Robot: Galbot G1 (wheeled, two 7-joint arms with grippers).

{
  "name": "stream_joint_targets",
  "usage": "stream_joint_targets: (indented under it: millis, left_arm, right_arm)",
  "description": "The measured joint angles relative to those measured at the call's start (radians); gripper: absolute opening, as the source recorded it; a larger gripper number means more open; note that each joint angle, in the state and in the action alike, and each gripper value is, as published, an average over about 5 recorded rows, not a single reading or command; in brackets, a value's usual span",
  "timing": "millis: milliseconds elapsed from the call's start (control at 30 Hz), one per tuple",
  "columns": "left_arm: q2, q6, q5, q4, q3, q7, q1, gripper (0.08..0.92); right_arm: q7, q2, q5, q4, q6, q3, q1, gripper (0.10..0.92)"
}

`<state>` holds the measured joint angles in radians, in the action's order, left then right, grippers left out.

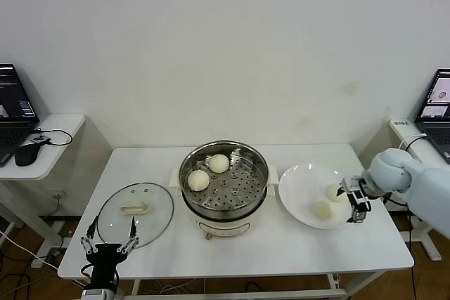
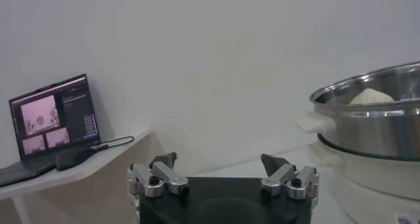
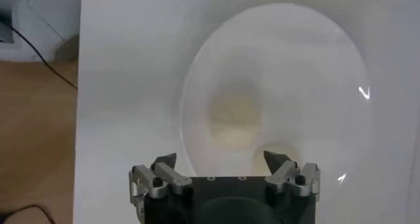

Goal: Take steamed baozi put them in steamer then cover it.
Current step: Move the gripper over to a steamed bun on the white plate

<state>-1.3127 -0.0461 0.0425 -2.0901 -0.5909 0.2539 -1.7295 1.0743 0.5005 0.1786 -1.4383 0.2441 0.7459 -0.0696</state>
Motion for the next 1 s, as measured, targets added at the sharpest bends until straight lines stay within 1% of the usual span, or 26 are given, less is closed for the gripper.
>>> stream_joint_targets:
  millis: [633,1000]
  left_arm:
    - [0.001,-0.001,-0.002,0.02,-0.004,0.0,0.011,0.823]
    - [0.0,-0.002,-0.005,0.023,-0.003,0.001,0.013,0.823]
  right_arm:
    - [-0.038,0.142,0.036,0.148,-0.005,-0.075,-0.09,0.816]
    - [-0.034,0.171,0.042,0.185,0.019,-0.082,-0.096,0.67]
